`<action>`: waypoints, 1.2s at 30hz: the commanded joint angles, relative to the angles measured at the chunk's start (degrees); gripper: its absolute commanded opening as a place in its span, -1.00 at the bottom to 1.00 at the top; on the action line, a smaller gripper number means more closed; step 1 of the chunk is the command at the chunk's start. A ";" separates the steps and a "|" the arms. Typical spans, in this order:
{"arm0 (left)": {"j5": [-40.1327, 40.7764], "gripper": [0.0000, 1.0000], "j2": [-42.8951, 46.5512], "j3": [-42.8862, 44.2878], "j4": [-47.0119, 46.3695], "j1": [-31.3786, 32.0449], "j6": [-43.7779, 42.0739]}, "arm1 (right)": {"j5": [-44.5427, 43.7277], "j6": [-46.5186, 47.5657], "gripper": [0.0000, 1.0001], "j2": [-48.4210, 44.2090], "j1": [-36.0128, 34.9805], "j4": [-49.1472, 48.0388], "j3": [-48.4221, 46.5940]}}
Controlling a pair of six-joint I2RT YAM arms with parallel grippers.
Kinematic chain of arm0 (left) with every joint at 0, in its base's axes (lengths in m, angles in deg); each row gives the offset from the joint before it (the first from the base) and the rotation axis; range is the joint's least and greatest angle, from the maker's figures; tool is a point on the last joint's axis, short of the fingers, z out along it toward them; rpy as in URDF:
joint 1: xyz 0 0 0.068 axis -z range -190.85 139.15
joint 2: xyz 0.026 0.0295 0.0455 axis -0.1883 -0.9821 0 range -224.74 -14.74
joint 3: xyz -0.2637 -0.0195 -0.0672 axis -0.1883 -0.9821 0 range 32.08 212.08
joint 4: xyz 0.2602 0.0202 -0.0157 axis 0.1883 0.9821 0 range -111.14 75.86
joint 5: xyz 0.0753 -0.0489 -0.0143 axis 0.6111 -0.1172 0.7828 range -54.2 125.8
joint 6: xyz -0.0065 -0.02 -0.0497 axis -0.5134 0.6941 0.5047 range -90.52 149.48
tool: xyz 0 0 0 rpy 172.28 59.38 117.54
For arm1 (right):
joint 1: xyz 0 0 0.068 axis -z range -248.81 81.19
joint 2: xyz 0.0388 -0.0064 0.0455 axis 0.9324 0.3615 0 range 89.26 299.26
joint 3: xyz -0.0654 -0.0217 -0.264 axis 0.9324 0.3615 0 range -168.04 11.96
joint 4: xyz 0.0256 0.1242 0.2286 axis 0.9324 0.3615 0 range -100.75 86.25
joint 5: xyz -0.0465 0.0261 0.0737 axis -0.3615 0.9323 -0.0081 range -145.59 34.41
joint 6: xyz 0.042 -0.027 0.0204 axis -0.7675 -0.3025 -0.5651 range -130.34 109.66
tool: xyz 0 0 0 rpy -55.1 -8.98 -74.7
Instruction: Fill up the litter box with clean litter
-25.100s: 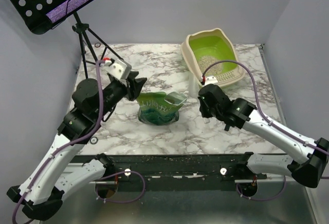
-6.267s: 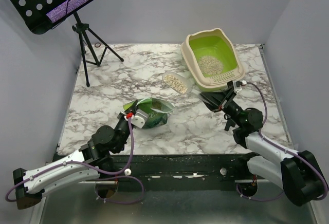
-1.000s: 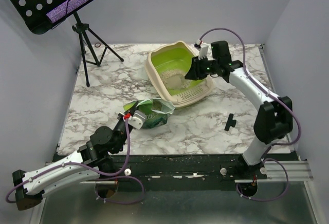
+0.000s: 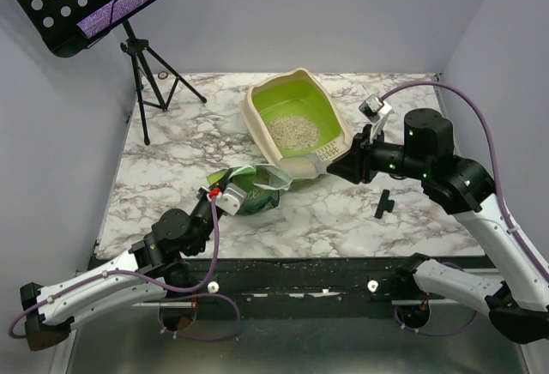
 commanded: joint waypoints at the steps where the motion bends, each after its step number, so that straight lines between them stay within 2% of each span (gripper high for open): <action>1: -1.24 -1.00 0.32 2.53 -1.79 0.06 0.83 | 0.82 -0.03 -0.99 0.31 -0.88 3.00 0.82; 12: -1.76 -1.00 0.23 2.71 -1.44 0.06 1.01 | -0.58 -1.61 -0.99 7.33 -4.65 -2.18 0.56; 21: -5.36 -1.00 -0.47 3.06 0.58 0.15 1.97 | -4.01 -4.86 -0.99 17.53 -8.61 -7.37 -1.63; 28: -7.57 -1.00 -3.55 4.29 2.60 0.15 3.38 | -7.08 -5.39 -0.99 25.44 -10.11 -3.87 -4.19; 31: -7.74 -1.00 -3.99 4.38 2.78 0.15 3.64 | -10.51 -6.53 -0.99 27.99 -10.19 -3.85 -2.96; 36: -7.31 -1.00 -4.95 4.64 3.13 0.15 3.82 | -10.87 -10.48 -0.99 30.63 -10.28 -9.03 1.78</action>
